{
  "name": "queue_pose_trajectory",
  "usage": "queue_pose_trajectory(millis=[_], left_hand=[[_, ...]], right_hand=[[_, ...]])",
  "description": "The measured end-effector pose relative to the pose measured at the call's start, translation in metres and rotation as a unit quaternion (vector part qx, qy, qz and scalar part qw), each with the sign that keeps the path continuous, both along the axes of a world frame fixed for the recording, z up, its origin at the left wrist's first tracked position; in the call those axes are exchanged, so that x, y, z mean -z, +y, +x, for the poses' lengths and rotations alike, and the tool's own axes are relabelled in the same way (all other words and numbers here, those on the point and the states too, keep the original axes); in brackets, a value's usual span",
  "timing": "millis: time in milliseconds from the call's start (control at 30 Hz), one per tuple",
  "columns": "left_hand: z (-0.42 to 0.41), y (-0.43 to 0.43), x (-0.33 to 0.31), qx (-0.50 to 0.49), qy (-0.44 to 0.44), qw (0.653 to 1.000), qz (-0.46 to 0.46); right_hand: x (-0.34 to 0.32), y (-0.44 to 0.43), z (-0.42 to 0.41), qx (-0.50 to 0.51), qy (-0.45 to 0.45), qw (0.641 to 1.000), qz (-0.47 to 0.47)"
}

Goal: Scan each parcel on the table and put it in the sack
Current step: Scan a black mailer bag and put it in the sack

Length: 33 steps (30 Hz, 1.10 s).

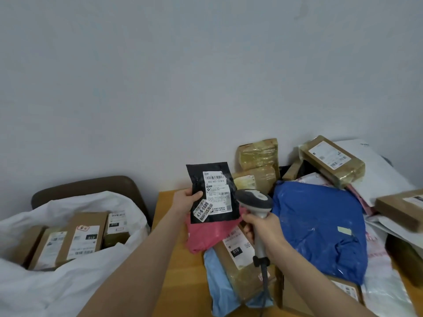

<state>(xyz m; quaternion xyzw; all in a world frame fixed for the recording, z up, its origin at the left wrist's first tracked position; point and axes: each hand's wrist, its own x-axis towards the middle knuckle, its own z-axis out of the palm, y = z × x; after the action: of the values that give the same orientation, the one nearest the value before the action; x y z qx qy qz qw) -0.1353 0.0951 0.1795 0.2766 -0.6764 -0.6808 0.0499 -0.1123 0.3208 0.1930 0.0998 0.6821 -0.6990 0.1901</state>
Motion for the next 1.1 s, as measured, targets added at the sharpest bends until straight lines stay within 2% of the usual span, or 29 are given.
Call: queue_pose_trajectory(millis=[333,833,1100], left_hand=[[0.018,-0.021,0.008,-0.052,-0.011,0.999,-0.005],[0.03,-0.028,0.009,-0.064,0.003,0.998,-0.017],[0.046,-0.03,0.003,-0.086,0.002,0.996,-0.024]], right_hand=[[-0.006,-0.023,0.035,-0.049,0.008,0.999,0.013],[-0.01,-0.023,0.039,-0.076,0.019,0.997,0.029],[-0.014,-0.039,0.029,-0.091,0.026,0.995,-0.026]])
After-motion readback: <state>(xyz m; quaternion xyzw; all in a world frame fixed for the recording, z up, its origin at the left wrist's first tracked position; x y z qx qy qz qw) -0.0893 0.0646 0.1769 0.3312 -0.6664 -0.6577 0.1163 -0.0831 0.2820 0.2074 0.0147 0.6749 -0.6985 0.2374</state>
